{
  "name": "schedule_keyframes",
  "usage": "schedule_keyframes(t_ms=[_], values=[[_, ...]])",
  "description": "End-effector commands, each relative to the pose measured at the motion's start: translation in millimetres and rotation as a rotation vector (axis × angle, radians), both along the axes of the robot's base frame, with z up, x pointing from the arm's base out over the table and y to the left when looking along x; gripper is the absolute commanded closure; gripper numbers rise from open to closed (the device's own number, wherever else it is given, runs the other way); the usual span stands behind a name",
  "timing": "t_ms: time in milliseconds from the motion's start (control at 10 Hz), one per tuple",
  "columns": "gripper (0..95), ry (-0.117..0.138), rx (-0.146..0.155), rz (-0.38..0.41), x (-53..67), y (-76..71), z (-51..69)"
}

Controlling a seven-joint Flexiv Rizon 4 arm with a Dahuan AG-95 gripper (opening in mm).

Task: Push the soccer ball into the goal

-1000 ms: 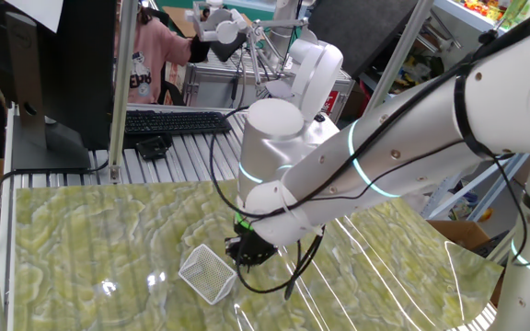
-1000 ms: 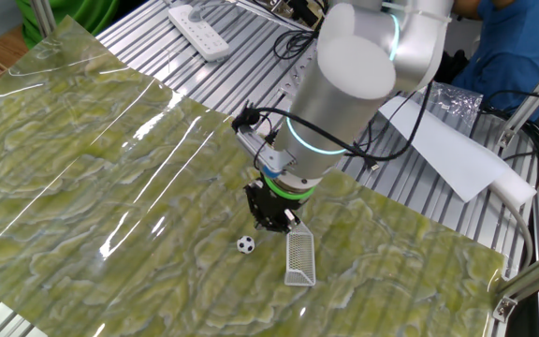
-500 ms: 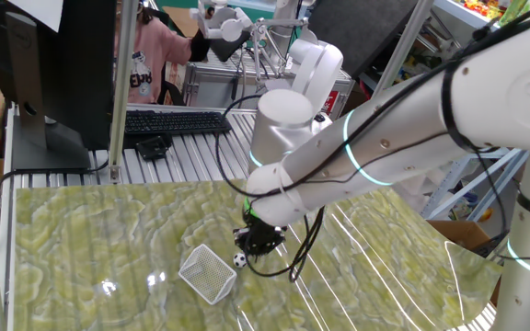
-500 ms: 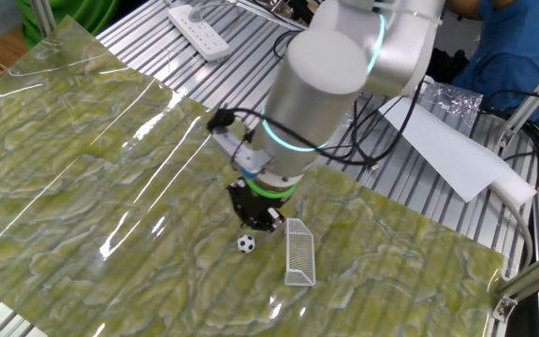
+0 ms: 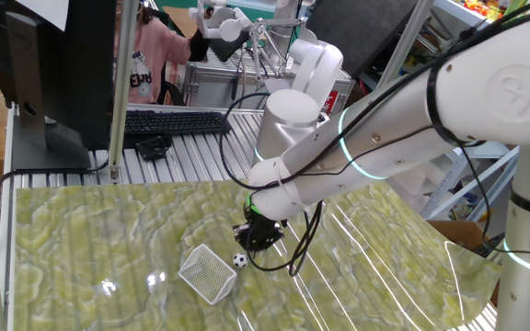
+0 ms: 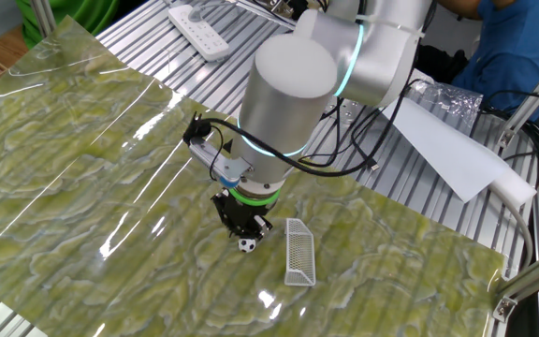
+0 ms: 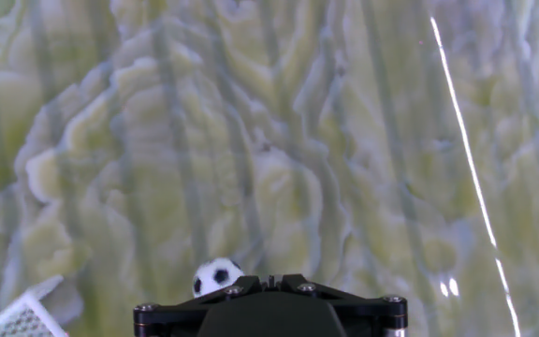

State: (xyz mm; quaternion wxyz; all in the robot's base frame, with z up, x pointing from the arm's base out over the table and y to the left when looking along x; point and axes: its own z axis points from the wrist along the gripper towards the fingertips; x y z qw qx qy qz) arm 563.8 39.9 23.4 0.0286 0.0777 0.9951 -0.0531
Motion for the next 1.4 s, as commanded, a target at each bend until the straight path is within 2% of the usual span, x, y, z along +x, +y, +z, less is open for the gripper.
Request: schedule_keyframes(t_ms=[100,300,700,1000,1100,1400], values=[[95.0,0.001,0.001,0.008,-1.2,-0.1,1.6],[95.0,0.001,0.021,0.008,-0.3,1.1,0.4],[95.0,0.0,0.037,-0.019,1.4,12.1,-3.4],[95.0,-0.002,0.067,-0.071,-2.5,23.3,-2.3],[95.0,-0.004,0.097,-0.109,-5.5,30.1,-2.1],[95.0,-0.017,0.094,-0.125,-9.3,37.7,-4.3]])
